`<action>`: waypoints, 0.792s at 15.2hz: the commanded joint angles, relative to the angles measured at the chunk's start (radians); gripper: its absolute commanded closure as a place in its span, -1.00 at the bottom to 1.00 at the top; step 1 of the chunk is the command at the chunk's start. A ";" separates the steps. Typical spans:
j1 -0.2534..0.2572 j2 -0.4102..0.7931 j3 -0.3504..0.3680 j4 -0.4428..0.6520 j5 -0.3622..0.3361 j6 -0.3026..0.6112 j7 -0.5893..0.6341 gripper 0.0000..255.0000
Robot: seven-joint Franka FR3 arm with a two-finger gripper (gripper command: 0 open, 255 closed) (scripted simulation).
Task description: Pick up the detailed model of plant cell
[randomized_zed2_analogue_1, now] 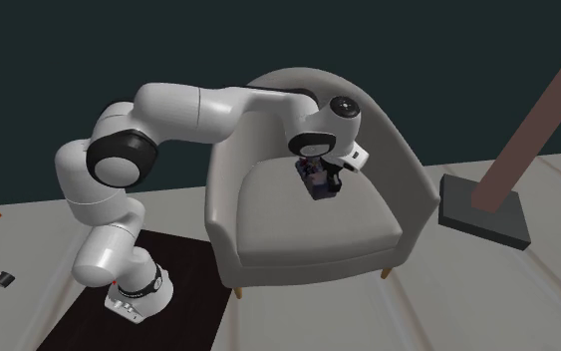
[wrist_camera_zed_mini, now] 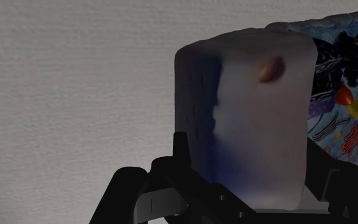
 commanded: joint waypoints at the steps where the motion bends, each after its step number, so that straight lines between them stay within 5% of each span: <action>1: -0.001 -0.005 0.000 0.020 -0.002 -0.023 0.006 1.00; 12: -0.002 -0.012 -0.002 0.156 -0.015 -0.161 0.047 1.00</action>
